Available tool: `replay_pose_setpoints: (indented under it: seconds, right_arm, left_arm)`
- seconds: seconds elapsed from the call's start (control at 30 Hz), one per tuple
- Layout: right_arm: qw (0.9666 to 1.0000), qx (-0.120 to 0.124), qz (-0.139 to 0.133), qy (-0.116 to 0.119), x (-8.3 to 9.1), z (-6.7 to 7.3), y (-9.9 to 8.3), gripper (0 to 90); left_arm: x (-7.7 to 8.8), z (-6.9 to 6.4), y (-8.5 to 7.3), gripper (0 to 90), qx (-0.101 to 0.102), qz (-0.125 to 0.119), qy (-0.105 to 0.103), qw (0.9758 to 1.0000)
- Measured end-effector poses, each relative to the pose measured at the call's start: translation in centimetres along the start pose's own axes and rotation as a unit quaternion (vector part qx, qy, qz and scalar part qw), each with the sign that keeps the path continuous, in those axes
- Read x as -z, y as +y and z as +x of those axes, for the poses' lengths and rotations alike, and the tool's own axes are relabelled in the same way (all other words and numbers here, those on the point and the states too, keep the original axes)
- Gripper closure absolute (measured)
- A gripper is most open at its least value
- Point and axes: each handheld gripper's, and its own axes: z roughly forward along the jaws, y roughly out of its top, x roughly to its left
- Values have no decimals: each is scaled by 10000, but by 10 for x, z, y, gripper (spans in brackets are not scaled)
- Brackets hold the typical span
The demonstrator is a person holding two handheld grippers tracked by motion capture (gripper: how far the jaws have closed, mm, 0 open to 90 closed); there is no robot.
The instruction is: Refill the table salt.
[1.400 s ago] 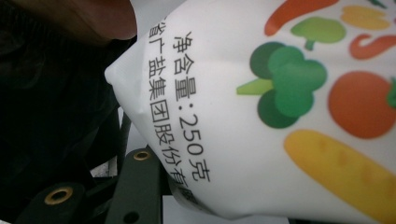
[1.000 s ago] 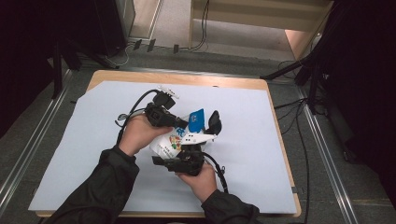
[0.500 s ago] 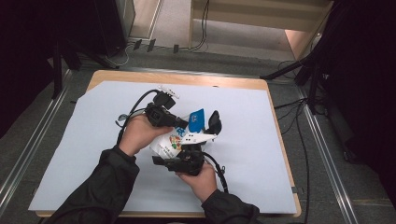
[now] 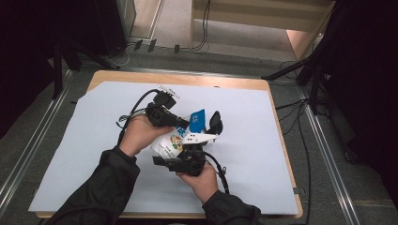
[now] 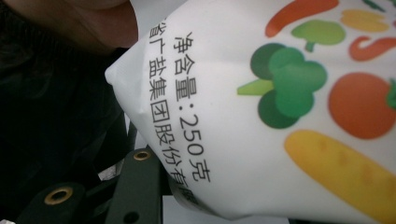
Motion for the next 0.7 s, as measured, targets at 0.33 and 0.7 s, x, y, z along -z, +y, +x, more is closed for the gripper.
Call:
replay_pose_setpoints:
  seconds: [0.33,0.7]
  right_arm:
    - [10000,-41,0,38,0,0,1,608]
    - [9999,107,30,-67,0,1,1,613]
  left_arm:
    - [1,-1,0,880,0,0,5,10000]
    - [1,-1,1,882,37,-42,5,10000]
